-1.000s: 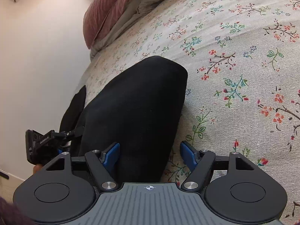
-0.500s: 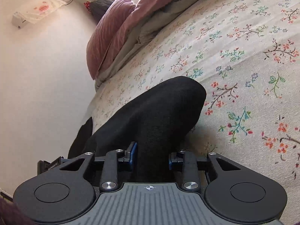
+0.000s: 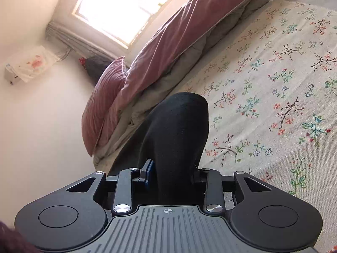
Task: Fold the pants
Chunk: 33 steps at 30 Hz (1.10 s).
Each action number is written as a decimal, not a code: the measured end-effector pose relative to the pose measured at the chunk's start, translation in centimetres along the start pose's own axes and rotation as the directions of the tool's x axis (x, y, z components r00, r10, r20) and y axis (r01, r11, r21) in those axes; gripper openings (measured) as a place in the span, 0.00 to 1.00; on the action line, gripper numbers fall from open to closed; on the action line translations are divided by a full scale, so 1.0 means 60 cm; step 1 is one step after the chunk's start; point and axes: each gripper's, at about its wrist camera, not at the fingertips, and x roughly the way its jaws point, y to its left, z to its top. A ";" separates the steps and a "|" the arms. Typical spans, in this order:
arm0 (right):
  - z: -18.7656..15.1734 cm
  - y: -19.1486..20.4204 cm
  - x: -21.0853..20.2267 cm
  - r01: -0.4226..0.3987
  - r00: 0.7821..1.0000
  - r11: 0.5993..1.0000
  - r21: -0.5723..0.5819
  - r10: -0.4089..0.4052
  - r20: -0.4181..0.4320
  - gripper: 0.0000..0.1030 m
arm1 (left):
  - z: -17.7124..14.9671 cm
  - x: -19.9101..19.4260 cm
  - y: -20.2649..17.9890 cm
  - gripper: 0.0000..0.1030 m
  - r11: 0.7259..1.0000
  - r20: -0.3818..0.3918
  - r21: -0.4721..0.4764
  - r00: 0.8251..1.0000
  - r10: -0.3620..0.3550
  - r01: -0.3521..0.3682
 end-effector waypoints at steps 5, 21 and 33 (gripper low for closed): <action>-0.011 -0.038 0.020 0.176 0.984 0.981 -0.081 -0.178 -0.022 0.64 | -0.006 0.012 -0.017 0.70 0.972 0.030 0.128 0.980 0.196 -0.198; -0.099 0.113 -0.017 0.181 0.975 0.799 -0.574 -0.223 -0.003 0.68 | -0.073 0.022 -0.150 0.70 0.790 0.100 0.551 0.961 0.258 -0.270; -0.197 0.121 -0.117 0.186 0.944 0.666 -0.723 -0.325 -0.055 0.68 | -0.180 -0.038 -0.147 0.71 0.585 0.071 0.751 0.919 0.389 -0.305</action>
